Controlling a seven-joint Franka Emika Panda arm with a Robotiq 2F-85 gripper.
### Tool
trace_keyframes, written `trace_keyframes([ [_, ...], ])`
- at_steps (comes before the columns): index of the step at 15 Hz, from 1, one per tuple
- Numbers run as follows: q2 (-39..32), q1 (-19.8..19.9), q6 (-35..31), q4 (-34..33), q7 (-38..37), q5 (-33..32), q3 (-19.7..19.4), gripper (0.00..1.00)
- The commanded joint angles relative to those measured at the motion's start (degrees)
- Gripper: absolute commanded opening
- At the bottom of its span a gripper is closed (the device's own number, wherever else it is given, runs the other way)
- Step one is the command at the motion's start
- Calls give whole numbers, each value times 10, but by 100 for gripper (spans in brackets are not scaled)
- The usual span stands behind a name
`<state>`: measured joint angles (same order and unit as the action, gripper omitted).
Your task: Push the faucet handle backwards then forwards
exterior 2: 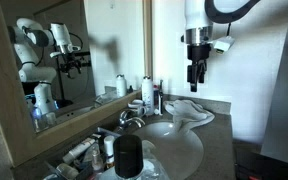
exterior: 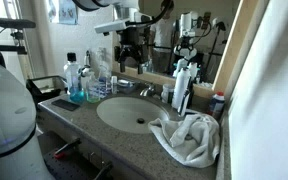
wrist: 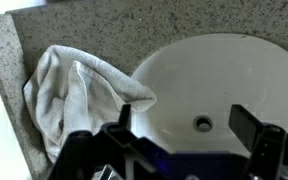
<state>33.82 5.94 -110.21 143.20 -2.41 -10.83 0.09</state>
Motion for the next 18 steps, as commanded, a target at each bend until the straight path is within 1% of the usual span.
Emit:
trace_keyframes([
  [1, 0, -6, 2, -1, -3, -3, -5, 100],
  [16, 0, -6, 2, -1, -3, -3, -5, 100],
  [18, -19, -15, -9, -13, 7, -4, -1, 100],
])
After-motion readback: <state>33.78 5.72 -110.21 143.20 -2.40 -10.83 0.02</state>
